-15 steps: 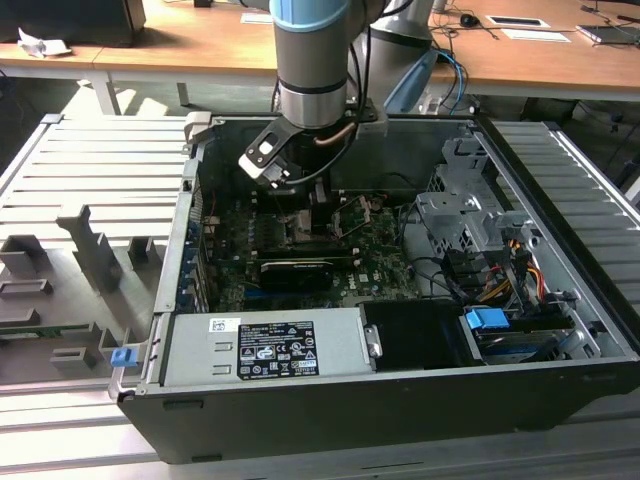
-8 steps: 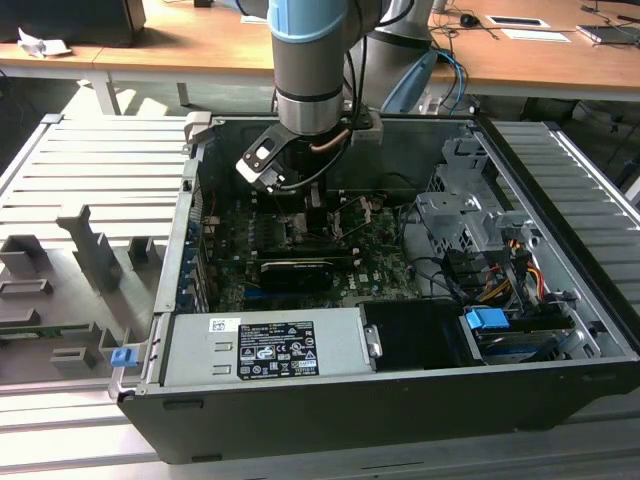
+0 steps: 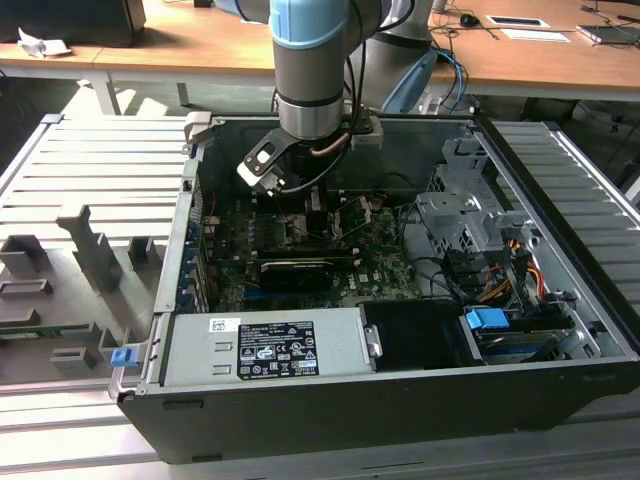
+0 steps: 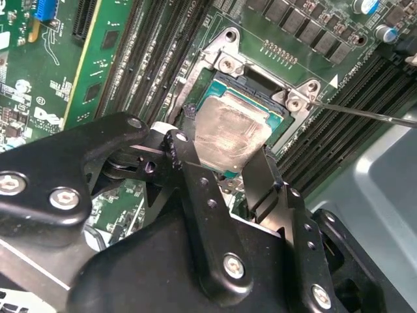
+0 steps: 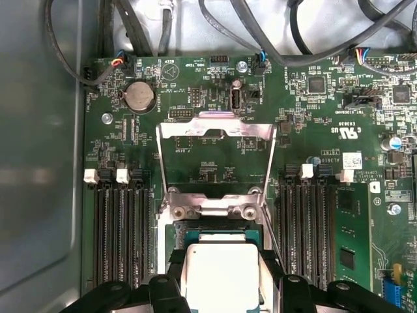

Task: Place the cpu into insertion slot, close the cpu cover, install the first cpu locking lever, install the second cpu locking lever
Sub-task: 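Place the cpu into insertion slot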

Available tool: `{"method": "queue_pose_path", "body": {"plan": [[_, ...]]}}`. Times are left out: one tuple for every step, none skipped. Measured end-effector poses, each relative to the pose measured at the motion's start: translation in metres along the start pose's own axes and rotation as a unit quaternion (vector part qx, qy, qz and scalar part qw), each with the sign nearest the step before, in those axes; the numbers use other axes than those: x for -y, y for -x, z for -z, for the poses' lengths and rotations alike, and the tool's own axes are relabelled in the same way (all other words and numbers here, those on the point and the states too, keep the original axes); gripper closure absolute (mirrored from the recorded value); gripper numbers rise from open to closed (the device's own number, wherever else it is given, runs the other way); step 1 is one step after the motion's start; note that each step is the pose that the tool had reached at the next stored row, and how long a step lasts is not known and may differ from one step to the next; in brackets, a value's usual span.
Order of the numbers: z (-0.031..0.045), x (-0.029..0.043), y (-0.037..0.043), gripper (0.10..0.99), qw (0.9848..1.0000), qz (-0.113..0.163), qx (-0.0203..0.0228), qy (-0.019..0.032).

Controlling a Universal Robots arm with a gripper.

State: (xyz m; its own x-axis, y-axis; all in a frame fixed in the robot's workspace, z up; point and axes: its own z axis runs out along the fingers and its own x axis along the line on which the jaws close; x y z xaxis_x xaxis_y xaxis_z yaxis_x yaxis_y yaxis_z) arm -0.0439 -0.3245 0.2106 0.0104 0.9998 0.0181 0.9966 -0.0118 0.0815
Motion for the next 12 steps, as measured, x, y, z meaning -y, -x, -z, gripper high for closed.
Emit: {"method": "queue_pose_path", "body": {"plan": [[-0.0010,0.0001,0.0000,0.557,1.0000,0.000,0.0003,0.0001],[-0.0023,0.0003,-0.0006,0.557,1.0000,0.000,0.0007,0.0000],[-0.0032,0.0003,-0.0013,0.557,1.0000,0.000,0.0008,0.0000],[-0.0034,0.0003,-0.0018,0.557,1.0000,0.000,0.0008,0.0001],[-0.0036,0.0003,-0.0026,0.557,1.0000,0.000,0.0008,0.0001],[-0.0039,0.0004,-0.0034,0.557,1.0000,0.000,0.0008,0.0000],[-0.0044,0.0004,-0.0042,0.557,1.0000,0.000,0.0008,0.0001],[-0.0049,0.0005,-0.0047,0.557,1.0000,0.000,0.0008,0.0001],[-0.0054,0.0004,-0.0049,0.557,1.0000,0.001,0.0008,0.0001],[-0.0059,0.0006,-0.0054,0.557,1.0000,0.004,0.0007,0.0000],[-0.0062,0.0006,-0.0060,0.557,1.0000,0.006,0.0006,0.0000],[-0.0067,0.0005,-0.0066,0.557,1.0000,0.006,0.0005,0.0000]]}}
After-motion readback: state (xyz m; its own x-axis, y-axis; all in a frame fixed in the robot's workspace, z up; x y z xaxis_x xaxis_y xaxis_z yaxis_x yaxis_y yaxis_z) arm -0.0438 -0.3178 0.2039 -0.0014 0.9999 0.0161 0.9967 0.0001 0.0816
